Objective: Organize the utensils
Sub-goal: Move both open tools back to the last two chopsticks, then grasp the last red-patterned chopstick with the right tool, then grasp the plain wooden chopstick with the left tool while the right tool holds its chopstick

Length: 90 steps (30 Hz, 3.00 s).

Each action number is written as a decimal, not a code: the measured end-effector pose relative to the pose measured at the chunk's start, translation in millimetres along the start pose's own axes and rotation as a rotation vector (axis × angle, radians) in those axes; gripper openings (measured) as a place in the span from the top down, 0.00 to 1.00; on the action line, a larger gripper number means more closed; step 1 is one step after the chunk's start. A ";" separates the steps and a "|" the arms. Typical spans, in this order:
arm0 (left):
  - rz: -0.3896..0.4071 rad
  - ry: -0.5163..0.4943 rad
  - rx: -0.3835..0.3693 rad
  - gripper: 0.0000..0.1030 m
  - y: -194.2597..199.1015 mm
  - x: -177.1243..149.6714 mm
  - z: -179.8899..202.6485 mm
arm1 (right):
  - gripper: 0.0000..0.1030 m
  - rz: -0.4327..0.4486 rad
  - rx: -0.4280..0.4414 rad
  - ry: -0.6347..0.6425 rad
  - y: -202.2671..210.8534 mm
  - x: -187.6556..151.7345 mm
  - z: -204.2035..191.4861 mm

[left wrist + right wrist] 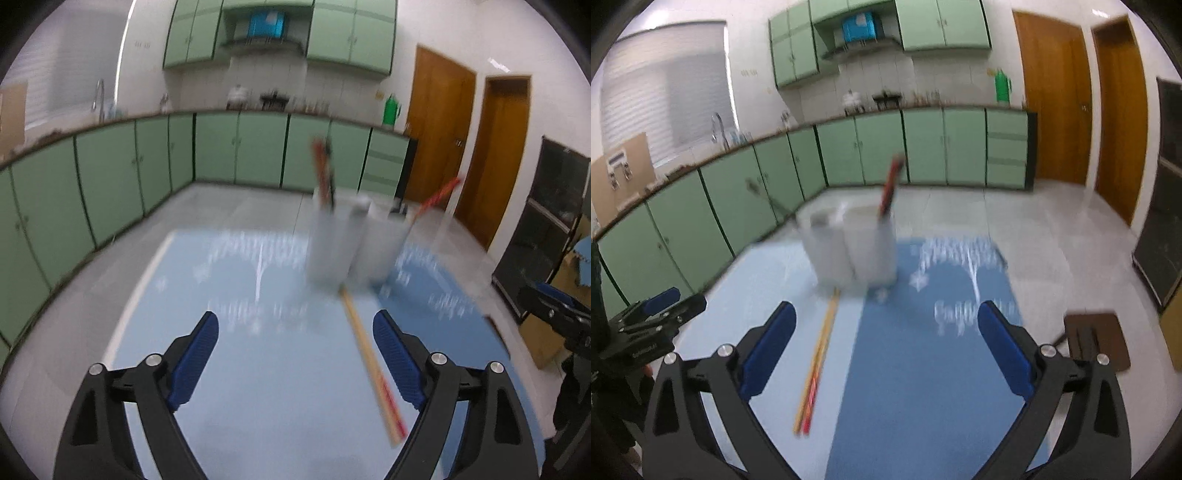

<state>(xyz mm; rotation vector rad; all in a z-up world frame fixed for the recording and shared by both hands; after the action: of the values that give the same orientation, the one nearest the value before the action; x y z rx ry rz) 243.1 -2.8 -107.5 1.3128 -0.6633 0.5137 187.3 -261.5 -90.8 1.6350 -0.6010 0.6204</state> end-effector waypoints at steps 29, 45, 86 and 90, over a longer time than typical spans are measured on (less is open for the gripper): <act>-0.219 -0.025 0.110 0.18 -44.9 -89.9 -29.2 | 0.08 -0.245 -0.001 0.056 -68.4 -92.0 -52.4; -0.246 -0.015 0.111 0.18 -51.7 -92.4 -34.9 | 0.31 -0.278 -0.049 0.126 -80.6 -95.0 -60.8; -0.252 -0.065 0.008 0.19 -48.2 -97.1 34.8 | 0.95 -0.250 -0.033 -0.030 -58.7 -100.8 2.2; -0.261 -0.088 0.001 0.19 -51.5 -100.1 50.3 | 0.95 -0.251 -0.021 -0.033 -58.7 -100.9 7.7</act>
<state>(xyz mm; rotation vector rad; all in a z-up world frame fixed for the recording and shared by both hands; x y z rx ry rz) 199.3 -59.6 -207.8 1.4044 -0.5531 0.2455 155.4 -256.4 -203.1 1.6705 -0.4154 0.4022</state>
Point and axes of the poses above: each gripper's, at about its wrist camera, not at the fingertips, and y roughly against the way its jaws point, z to its right, x to its top, the point moved 5 cm from there along -y, roughly the way its jaws point, and after that the axes turned 9 degrees about -z, right-handed, at the moved point
